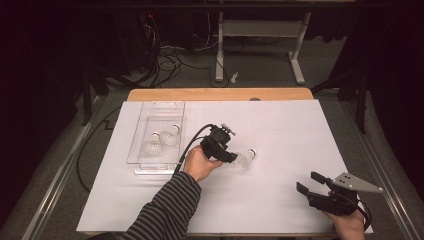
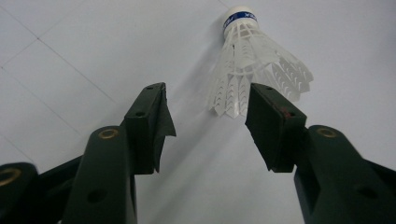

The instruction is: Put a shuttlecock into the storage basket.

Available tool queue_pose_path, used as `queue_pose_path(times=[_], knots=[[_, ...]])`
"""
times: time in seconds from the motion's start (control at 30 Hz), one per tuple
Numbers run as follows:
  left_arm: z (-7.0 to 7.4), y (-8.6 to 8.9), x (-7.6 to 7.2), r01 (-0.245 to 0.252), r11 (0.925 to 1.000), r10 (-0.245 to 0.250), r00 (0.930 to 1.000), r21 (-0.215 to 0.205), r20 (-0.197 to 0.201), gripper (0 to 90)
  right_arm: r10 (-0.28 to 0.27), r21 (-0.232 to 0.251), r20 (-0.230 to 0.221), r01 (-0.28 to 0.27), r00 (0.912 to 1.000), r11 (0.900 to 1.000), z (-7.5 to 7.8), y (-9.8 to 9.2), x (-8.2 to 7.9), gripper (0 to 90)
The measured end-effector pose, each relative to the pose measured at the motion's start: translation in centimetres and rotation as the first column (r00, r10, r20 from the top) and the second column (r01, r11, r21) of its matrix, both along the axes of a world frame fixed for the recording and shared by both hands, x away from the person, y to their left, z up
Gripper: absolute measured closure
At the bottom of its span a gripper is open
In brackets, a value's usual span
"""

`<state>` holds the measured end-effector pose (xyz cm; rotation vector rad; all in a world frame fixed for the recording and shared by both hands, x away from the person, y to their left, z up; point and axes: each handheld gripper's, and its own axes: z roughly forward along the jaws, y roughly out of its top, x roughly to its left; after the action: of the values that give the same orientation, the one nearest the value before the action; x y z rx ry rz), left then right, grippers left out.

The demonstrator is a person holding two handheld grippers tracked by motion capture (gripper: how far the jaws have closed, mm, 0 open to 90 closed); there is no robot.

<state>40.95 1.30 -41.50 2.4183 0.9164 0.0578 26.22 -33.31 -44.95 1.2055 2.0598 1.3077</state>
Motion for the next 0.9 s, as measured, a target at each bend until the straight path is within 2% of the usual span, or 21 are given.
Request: queue_pose_path(times=[0.27, 0.53, 0.9], knots=[[-0.6, -0.4, 0.5, 0.007, 0.9998, -0.007, 0.9998, 0.020, -0.021, 53.2, 0.003, -0.002, 0.000, -0.003, 1.0000, 1.000, 0.0, 0.0, 0.0, 30.7], [-0.9, -1.3, 0.7, 0.021, 0.9989, -0.020, 0.9995, 0.042, -0.022, 57.3, 0.003, -0.002, 0.000, -0.003, 1.0000, 1.000, 0.0, 0.0, 0.0, 30.7], [-1.5, -1.6, 1.1, 0.012, 0.9994, -0.010, 0.9990, 0.031, -0.044, 65.8, 0.006, -0.003, -0.001, -0.006, 1.0000, 1.000, 0.0, 0.0, 0.0, 30.7]])
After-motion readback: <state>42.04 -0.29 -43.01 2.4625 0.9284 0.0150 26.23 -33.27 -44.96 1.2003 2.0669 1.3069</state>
